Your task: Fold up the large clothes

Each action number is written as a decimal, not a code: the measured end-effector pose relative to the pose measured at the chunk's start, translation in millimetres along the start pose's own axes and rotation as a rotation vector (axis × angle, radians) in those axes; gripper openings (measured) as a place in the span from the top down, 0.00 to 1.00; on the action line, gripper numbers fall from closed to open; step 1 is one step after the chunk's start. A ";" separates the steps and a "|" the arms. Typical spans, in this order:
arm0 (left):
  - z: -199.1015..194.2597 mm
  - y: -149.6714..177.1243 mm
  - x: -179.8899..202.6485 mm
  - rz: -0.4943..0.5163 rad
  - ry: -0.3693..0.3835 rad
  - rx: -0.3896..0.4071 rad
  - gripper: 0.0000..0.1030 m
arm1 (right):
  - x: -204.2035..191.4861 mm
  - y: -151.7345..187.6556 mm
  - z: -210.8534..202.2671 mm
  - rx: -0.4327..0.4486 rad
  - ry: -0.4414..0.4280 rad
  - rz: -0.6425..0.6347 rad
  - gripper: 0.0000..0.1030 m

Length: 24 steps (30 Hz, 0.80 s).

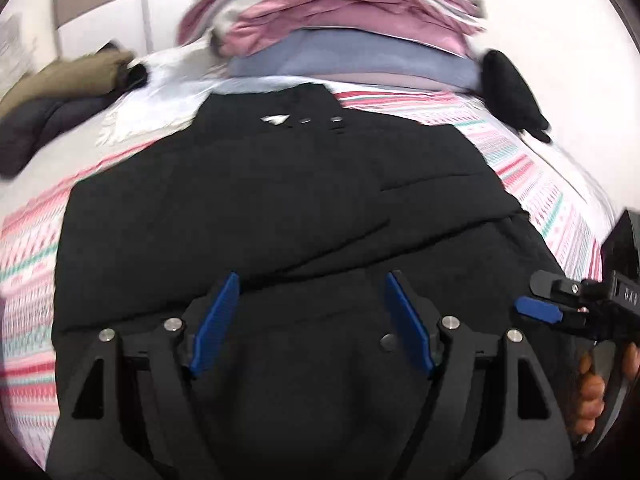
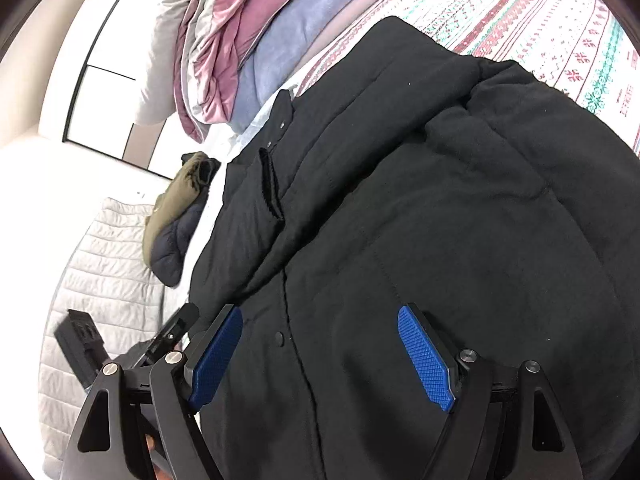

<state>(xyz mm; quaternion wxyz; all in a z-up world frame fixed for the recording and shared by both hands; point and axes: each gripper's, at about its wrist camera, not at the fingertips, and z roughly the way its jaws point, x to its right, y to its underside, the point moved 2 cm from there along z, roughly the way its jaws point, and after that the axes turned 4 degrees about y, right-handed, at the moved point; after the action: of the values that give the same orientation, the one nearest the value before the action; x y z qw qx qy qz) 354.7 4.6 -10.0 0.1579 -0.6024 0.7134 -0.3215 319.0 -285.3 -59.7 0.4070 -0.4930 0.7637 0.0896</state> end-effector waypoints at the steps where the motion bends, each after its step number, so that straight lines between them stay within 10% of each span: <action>1: -2.9 4.7 -6.9 -0.043 0.003 -0.004 0.27 | 1.0 -0.2 -0.5 0.000 0.002 0.002 0.21; 16: -123.2 115.1 -78.4 -0.449 -0.278 0.060 0.19 | -36.9 11.6 -2.6 0.040 0.097 -0.228 0.21; 24: -113.3 155.2 -133.5 -0.609 -0.337 0.041 0.18 | -38.2 17.1 -1.6 0.058 0.174 -0.286 0.21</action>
<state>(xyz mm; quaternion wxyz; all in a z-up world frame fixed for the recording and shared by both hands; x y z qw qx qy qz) 197.7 173.8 -48.1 0.1823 -0.8289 0.4581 -0.2641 311.0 -251.7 -36.1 0.3621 -0.5906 0.7203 -0.0342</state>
